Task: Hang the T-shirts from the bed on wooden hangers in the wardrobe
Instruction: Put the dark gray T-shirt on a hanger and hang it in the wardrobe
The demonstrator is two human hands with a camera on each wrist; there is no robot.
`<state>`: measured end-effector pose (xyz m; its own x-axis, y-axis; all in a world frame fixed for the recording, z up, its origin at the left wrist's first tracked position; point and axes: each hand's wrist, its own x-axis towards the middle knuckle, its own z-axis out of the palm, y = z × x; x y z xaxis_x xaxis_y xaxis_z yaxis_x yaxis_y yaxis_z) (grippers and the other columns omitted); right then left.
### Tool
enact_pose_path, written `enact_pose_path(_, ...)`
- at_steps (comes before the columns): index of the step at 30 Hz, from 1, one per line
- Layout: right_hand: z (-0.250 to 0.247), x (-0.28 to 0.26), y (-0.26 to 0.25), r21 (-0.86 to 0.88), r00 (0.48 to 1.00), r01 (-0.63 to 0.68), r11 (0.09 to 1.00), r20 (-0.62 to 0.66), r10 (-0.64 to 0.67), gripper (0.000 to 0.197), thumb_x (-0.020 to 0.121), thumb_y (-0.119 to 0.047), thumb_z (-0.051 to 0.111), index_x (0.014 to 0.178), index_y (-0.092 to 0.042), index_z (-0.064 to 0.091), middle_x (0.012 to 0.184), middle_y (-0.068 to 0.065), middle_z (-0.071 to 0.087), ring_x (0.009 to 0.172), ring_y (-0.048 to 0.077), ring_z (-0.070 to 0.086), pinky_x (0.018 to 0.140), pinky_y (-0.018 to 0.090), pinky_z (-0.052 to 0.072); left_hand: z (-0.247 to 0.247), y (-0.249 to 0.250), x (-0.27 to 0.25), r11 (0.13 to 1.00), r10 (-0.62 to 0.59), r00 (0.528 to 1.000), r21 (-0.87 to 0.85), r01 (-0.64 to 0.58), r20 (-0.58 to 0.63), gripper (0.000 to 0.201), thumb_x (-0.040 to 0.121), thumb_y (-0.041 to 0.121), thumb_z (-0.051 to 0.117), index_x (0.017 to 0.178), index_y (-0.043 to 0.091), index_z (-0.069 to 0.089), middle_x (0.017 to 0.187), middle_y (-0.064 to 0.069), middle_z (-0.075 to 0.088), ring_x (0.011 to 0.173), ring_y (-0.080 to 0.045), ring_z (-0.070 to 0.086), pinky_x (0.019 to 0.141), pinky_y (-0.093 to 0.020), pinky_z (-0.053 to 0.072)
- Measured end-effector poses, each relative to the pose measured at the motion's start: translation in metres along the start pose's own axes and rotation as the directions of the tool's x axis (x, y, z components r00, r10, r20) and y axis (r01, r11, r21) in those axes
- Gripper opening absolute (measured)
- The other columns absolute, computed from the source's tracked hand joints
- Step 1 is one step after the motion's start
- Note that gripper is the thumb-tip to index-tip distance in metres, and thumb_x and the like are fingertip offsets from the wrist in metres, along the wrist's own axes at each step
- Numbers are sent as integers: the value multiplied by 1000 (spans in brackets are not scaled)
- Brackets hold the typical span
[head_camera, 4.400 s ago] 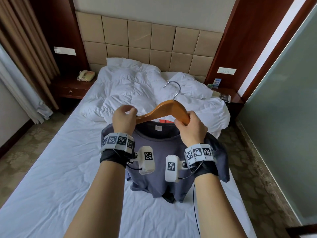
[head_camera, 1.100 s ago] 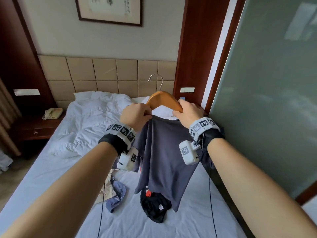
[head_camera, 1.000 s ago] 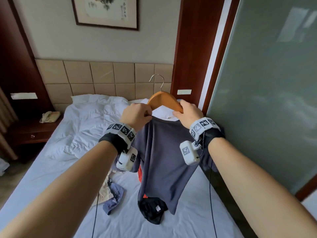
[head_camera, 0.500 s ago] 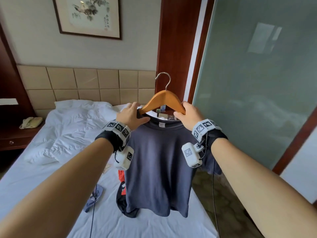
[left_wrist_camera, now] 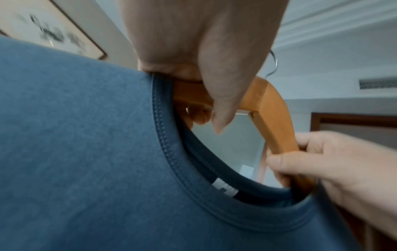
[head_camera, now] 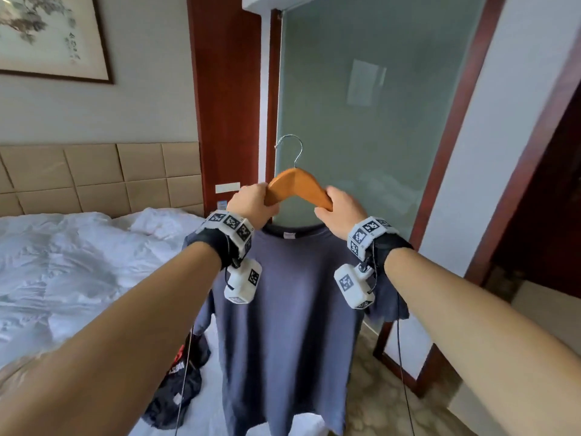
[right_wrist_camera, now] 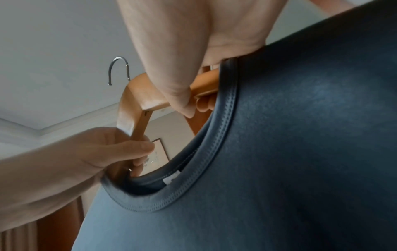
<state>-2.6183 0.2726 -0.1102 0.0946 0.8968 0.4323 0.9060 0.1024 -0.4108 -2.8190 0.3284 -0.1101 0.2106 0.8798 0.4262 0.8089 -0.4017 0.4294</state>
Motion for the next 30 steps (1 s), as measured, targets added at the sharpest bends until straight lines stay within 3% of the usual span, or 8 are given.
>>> enact_pose_path(5, -48, 7, 50, -181, 998, -63, 981, -36, 58, 15, 91, -21, 55, 89, -14, 43, 81, 8, 57, 74, 35, 56, 62, 37, 40, 26, 62, 37, 996, 91, 995, 11, -92, 28, 22, 83, 31, 64, 101, 20, 61, 88, -2, 64, 83, -29, 63, 68, -33, 48)
enact_pose_path(8, -72, 12, 85, -331, 993, -115, 937, -40, 108, 16, 96, -29, 50, 98, -15, 43, 86, 9, 60, 77, 35, 61, 67, 40, 48, 46, 97, 65, 990, 138, 987, -2, -139, 79, 17, 83, 32, 65, 97, 24, 58, 89, -2, 63, 81, -28, 61, 67, -32, 44)
enact_pose_path(11, -92, 21, 118, -403, 982, -188, 895, -89, 166, 20, 98, -28, 47, 111, -13, 45, 85, 7, 56, 77, 33, 59, 70, 38, 47, 72, 131, 95, 976, 212, 969, -82, -203, 124, 13, 83, 26, 65, 91, 24, 54, 88, -3, 63, 81, -29, 60, 67, -31, 41)
enact_pose_path(18, -142, 55, 184, -282, 925, -367, 886, -210, 317, 13, 87, -23, 56, 91, -18, 45, 81, 4, 57, 71, 27, 57, 62, 32, 41, 123, 214, 161, 911, 381, 917, -219, -350, 120, 14, 80, 22, 69, 92, 18, 62, 83, -4, 60, 79, -29, 58, 67, -30, 39)
enact_pose_path(21, -163, 62, 207, -216, 884, -441, 871, -275, 379, 13, 84, -26, 61, 85, -22, 49, 78, 0, 58, 71, 25, 59, 58, 30, 38, 138, 252, 180, 863, 469, 870, -290, -414, 154, 15, 76, 22, 72, 87, 21, 61, 83, -5, 64, 80, -30, 62, 66, -30, 44)
enact_pose_path(26, -193, 55, 244, -160, 807, -538, 827, -382, 451, 14, 78, -21, 64, 72, -26, 52, 77, 2, 66, 73, 27, 65, 57, 29, 43, 162, 318, 195, 742, 630, 757, -426, -518, 175, 21, 75, 24, 76, 87, 21, 60, 76, 1, 64, 75, -25, 64, 62, -28, 44)
enact_pose_path(28, -206, 50, 255, -141, 784, -560, 817, -408, 467, 11, 77, -19, 65, 78, -26, 57, 79, 1, 68, 75, 27, 66, 60, 30, 47, 173, 343, 195, 689, 680, 715, -475, -548, 161, 21, 72, 21, 77, 83, 23, 59, 74, 2, 64, 74, -26, 66, 63, -30, 50)
enact_pose_path(30, -219, 47, 267, -125, 769, -569, 813, -430, 473, 16, 77, -19, 68, 90, -24, 61, 85, 1, 69, 78, 25, 65, 66, 31, 50, 185, 368, 193, 636, 723, 676, -521, -569, 144, 24, 70, 19, 76, 89, 23, 61, 79, 1, 69, 71, -25, 69, 68, -37, 58)
